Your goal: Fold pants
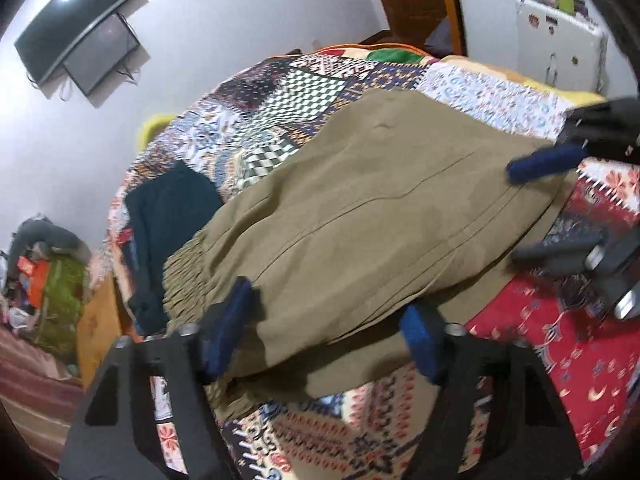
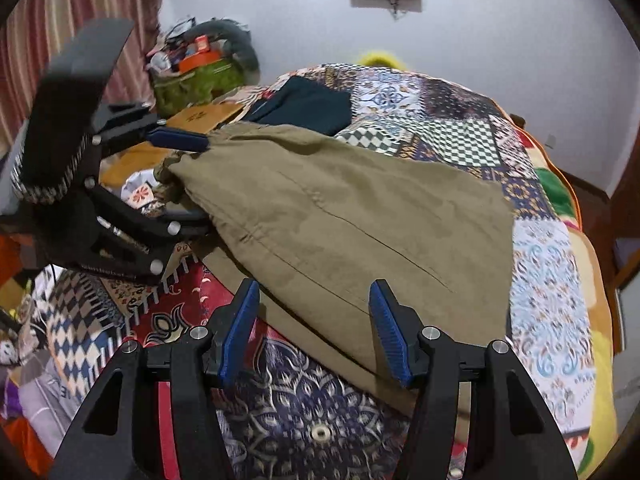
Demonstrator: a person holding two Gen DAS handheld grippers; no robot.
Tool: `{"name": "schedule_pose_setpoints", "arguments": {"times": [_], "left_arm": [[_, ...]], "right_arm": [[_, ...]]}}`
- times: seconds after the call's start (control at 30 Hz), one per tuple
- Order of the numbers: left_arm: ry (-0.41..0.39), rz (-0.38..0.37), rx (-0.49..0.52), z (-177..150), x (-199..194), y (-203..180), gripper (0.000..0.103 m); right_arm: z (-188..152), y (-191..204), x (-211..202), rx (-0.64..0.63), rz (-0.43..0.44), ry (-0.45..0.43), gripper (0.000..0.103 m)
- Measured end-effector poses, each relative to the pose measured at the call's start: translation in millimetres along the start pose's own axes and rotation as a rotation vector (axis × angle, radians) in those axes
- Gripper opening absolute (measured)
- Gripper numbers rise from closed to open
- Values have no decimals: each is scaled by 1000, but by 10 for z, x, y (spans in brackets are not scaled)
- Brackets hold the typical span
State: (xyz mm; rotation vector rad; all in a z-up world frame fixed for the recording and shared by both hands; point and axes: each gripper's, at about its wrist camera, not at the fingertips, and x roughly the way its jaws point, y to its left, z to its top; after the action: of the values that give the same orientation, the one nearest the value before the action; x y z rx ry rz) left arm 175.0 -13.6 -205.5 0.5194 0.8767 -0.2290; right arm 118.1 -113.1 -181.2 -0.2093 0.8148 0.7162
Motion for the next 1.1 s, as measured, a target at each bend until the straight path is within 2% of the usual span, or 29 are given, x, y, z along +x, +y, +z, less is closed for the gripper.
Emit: {"name": "schedule_pose_setpoints", "arguments": {"times": [0.03,0.1,0.17,0.23,0.3,0.33,0.37,0.53,0.67,0.77,0.9,1.1], "left_arm": [[-2,-15,-6,25,-6,0,56],[-8,-61,-28,72,-32,13,37],[-12,-79,-44,112,-51,12,25],[-24,-73,-48,134,-80,5,21],[-33,-73,-50,134,-121,8,19],[-37,-76,-53,131,-147,14,19],[-44,-85,-56,126,-181,17,18],[-72,-107,-57,84,-329,-13,18],[-47,-132,-70,-8,-291,-52,19],[-11,-147,-102,-100,-219,-54,24],[1,-173,-170,-255,-261,28,38],[-17,-231,-287,-423,-448,294,41]], "right_arm": [[13,22,45,-18,-6,7,53],[27,51,86,-40,-19,9,53],[44,64,102,-60,-30,2,47],[63,72,96,-71,-44,-1,29],[76,75,41,-79,-51,-23,19],[81,79,-11,-86,-58,-36,13],[81,91,-40,-90,-61,-39,12],[84,128,-218,-108,-62,-53,10],[31,142,-206,-96,-47,-35,10],[-27,127,-122,-61,-21,6,14],[-107,95,-132,3,22,26,19],[-135,31,-298,97,75,6,24]]}}
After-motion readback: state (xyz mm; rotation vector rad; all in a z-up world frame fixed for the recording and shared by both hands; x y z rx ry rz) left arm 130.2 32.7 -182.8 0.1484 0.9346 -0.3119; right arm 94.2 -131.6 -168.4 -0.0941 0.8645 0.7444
